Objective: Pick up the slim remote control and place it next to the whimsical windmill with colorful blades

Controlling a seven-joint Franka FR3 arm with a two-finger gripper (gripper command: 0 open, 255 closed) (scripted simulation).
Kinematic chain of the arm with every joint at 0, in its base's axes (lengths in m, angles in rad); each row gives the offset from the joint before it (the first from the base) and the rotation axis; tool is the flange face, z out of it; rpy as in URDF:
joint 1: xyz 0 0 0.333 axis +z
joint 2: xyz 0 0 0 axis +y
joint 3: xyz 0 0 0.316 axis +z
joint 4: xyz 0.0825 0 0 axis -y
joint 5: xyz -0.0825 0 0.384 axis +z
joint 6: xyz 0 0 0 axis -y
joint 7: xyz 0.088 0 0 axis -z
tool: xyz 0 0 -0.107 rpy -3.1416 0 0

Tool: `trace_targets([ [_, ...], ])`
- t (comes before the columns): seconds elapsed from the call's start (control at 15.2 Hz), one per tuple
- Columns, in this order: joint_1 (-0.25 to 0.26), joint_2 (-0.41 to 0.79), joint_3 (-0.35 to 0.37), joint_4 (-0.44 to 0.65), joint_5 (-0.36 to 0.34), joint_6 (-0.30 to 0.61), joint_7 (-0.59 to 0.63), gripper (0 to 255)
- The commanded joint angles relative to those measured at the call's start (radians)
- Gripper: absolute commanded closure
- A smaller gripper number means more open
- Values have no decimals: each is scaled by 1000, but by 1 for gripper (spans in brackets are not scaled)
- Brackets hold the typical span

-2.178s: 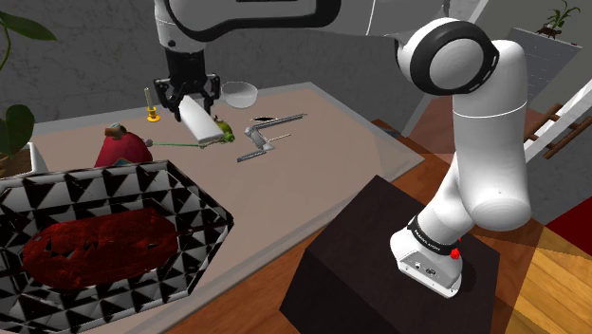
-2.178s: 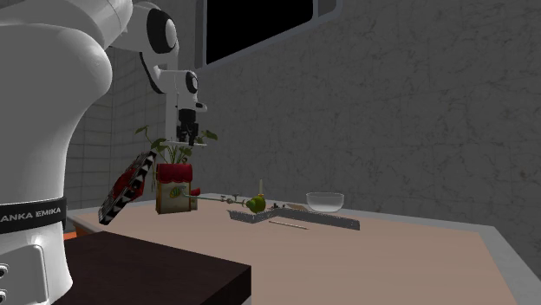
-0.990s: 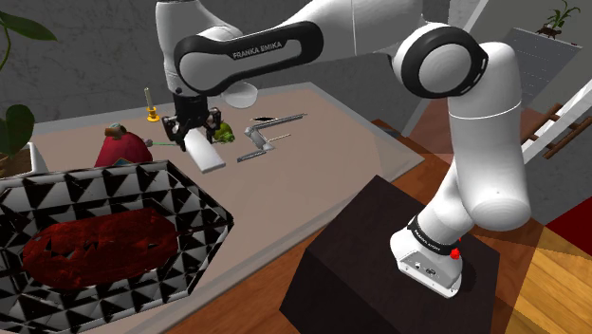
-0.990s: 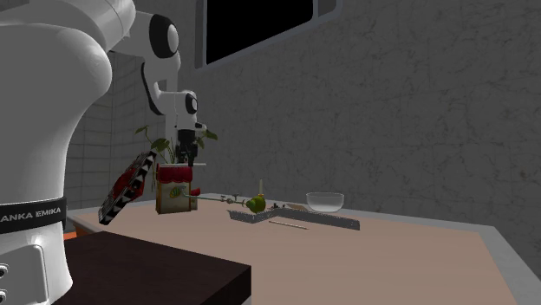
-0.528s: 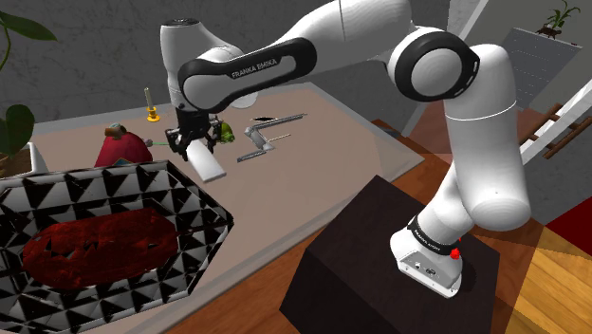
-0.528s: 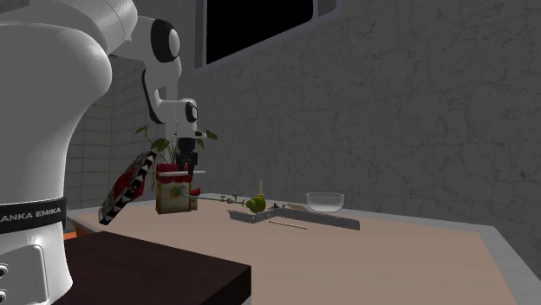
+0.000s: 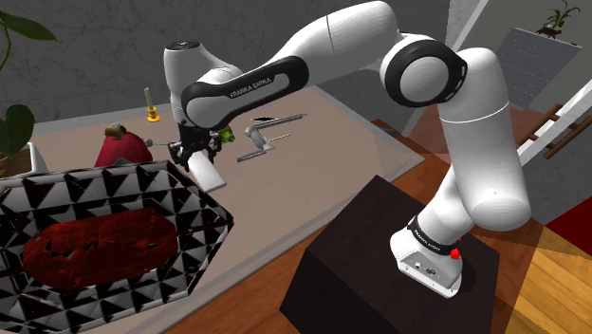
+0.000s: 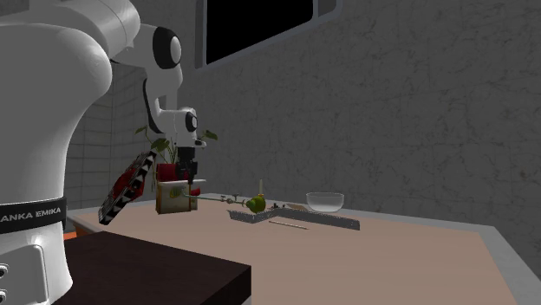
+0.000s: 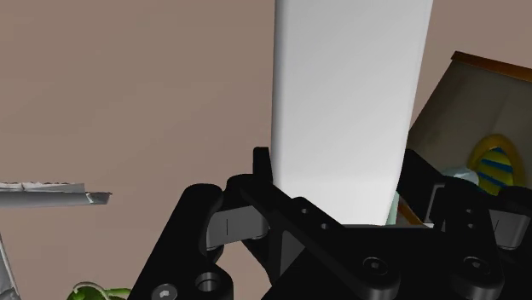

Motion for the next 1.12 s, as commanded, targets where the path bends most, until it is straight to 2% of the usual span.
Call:
trace_targets([
  [0.0,1,13,-2,-5,-2,18,2,255],
  [1.06,11,149,-18,3,-20,147,11,255],
])
